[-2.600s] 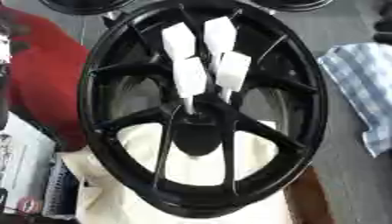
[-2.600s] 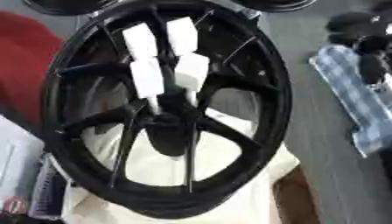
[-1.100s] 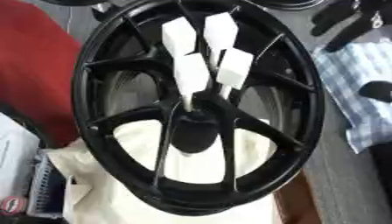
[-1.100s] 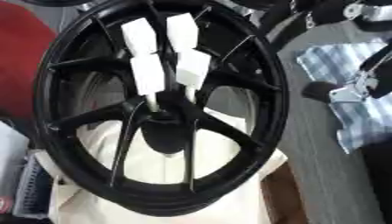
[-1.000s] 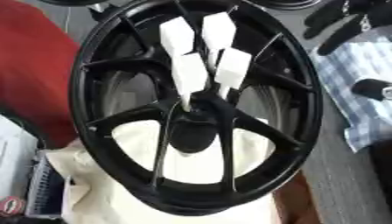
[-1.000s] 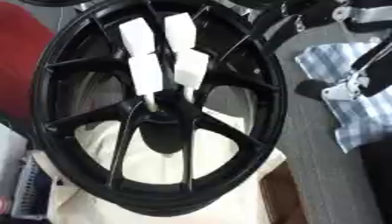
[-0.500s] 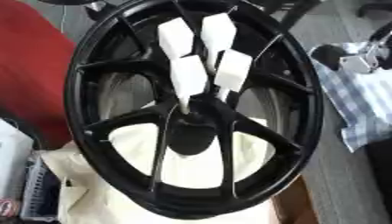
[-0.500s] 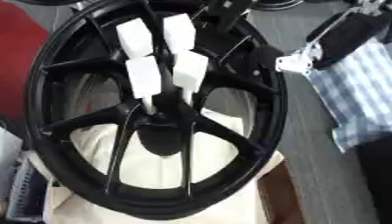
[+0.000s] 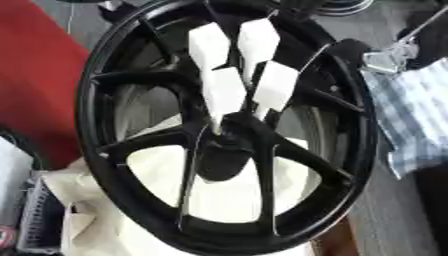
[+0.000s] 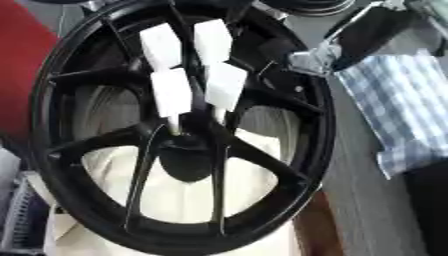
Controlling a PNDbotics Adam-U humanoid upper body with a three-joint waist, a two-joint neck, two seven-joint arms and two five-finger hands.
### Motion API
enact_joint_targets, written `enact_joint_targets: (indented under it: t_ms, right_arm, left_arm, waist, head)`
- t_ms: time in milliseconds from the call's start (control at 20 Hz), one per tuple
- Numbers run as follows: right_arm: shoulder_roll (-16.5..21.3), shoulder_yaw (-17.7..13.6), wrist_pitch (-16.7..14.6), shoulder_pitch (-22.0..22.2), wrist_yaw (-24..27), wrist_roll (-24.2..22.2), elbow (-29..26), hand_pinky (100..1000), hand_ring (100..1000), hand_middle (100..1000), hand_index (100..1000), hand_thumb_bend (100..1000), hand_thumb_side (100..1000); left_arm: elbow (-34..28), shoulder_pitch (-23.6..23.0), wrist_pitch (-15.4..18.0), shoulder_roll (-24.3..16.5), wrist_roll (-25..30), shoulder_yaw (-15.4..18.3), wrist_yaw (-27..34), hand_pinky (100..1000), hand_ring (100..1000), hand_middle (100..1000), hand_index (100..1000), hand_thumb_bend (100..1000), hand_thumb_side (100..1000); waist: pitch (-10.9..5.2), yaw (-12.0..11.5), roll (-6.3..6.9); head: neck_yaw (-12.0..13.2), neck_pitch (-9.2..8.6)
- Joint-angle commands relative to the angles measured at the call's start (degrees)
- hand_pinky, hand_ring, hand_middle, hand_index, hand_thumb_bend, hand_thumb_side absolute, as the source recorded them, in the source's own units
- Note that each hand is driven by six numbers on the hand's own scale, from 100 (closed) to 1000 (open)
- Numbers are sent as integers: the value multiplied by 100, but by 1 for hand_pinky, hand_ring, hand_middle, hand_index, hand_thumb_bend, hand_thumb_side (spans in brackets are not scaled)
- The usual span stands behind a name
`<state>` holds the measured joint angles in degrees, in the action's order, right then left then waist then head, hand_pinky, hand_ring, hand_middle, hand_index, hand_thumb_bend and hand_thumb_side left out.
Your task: Pull the pin out of the wheel hub.
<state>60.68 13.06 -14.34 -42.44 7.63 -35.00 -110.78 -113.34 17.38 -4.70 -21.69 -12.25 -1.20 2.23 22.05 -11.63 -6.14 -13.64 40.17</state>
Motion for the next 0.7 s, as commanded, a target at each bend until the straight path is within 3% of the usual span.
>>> enact_joint_targets:
  t_ms: [50, 300, 700]
  right_arm:
    - [33, -81, 117, -158, 23, 3, 95, 907, 960, 895, 846, 108, 378]
    - [-115, -63, 201, -285, -197, 10, 411, 912, 975, 913, 865, 126, 402]
    - [-243, -24, 207, -326, -551, 39, 677, 921, 1000, 950, 913, 202, 409]
  left_arm:
    - [-125, 87, 29, -157, -2, 31, 6, 785, 800, 594, 753, 100, 650]
    - [-125, 128, 37, -162, -12, 38, -1, 785, 801, 594, 753, 100, 651]
    - [-125, 158, 41, -156, -26, 43, -11, 786, 801, 594, 753, 100, 654]
  waist:
    - [-75, -46, 8]
    - [9, -183, -33]
    - [100, -295, -96]
  head:
    - [-169, -131]
    - [-284, -198]
    - [-258, -228]
